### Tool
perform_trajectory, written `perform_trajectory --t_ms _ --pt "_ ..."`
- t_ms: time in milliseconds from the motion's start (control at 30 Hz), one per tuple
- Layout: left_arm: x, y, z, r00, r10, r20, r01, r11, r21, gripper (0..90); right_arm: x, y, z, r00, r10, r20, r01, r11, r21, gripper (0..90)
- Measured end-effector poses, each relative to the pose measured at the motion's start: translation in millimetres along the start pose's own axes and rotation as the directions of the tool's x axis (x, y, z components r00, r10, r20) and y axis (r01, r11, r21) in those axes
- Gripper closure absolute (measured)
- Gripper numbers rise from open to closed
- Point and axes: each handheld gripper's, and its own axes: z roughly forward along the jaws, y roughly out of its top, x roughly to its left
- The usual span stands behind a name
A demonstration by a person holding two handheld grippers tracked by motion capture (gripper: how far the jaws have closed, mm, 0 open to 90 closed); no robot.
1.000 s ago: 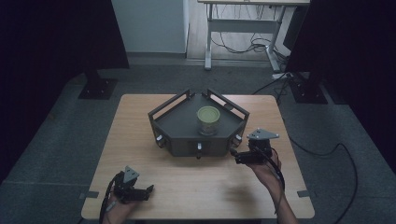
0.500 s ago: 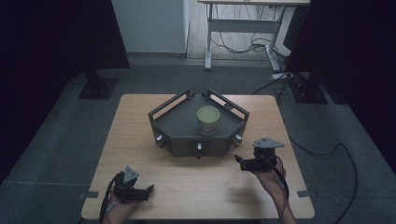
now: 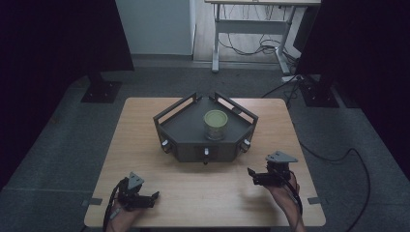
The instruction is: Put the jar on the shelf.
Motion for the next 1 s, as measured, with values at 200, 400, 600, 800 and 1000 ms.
perform_trajectory --t_ms 200,400,600,800,1000 --pt "0.0 0.0 0.0 1.0000 0.000 0.000 0.000 1.0000 0.000 1.6 -2.1 -14.3 0.0 0.9998 0.011 0.017 -0.011 1.000 0.009 2.0" --pt "0.0 0.0 0.0 1.0000 0.000 0.000 0.000 1.0000 0.000 1.6 -3.0 -28.9 1.0 0.9994 0.020 0.029 -0.021 0.999 0.026 2.0" --pt "-0.1 0.0 0.0 1.0000 -0.001 0.000 0.001 1.0000 -0.001 1.6 -4.0 -42.0 2.4 0.9988 0.028 0.040 -0.030 0.998 0.049 2.0" --pt "-0.1 0.0 0.0 1.0000 -0.001 0.000 0.001 1.0000 -0.001 1.6 -6.0 -53.3 2.8 0.9977 0.036 0.058 -0.041 0.996 0.074 2.0" --pt "-0.1 0.0 0.0 1.0000 0.000 0.000 0.000 1.0000 0.000 1.6 -7.4 -62.9 3.5 0.9971 0.044 0.063 -0.051 0.993 0.103 2.0"
